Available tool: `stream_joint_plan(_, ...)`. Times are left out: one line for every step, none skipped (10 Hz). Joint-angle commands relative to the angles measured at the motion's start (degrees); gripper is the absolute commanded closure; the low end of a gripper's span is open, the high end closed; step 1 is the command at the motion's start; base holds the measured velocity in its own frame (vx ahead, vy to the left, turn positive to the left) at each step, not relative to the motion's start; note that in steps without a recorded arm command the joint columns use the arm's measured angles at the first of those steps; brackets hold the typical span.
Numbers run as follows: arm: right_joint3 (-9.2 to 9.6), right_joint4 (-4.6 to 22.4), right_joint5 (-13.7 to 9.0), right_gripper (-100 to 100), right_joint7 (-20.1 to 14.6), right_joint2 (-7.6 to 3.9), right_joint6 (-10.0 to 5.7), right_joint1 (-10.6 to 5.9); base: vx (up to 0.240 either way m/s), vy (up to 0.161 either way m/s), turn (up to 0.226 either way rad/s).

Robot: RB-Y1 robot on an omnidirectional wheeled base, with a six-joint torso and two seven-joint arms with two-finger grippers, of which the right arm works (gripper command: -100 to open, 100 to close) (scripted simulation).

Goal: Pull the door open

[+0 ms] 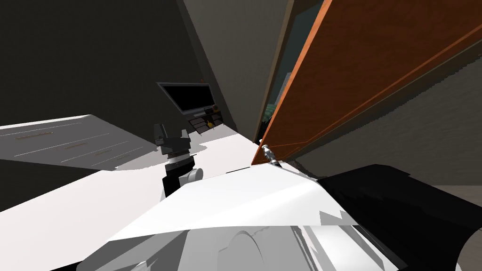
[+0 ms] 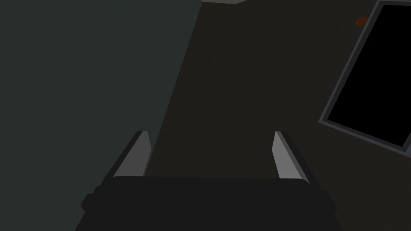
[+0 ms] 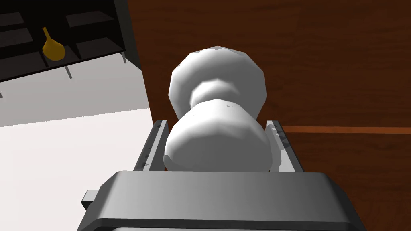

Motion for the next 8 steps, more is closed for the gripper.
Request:
stream_joint_plan(0.75, 0.31, 0.34, 100, -0.76, -0.47, -1.32, 0.34, -0.161, -0.052, 0.114)
stream_joint_plan(1.26, 0.58, 0.55, 100, -1.33, -0.88, -2.14, 0.59, -0.187, -0.055, 0.140)
stream_joint_plan(1.80, 0.86, 0.76, 100, -1.92, -1.29, -3.01, 0.85, -0.212, -0.076, 0.129)
stream_joint_plan(2.33, 1.14, 0.97, 100, -2.50, -1.71, -3.86, 1.11, -0.227, -0.058, 0.149)
stream_joint_plan(2.83, 1.40, 1.17, 100, -3.06, -2.10, -4.67, 1.36, -0.198, -0.068, 0.136)
stream_joint_plan(3.29, 1.64, 1.35, 100, -3.56, -2.46, -5.41, 1.58, -0.189, -0.053, 0.127)
stream_joint_plan(3.82, 1.92, 1.56, 100, -4.15, -2.88, -6.27, 1.85, -0.210, -0.044, 0.130)
stream_joint_plan(4.15, 2.09, 1.69, 100, -4.51, -3.14, -6.80, 2.01, -0.210, -0.047, 0.095)
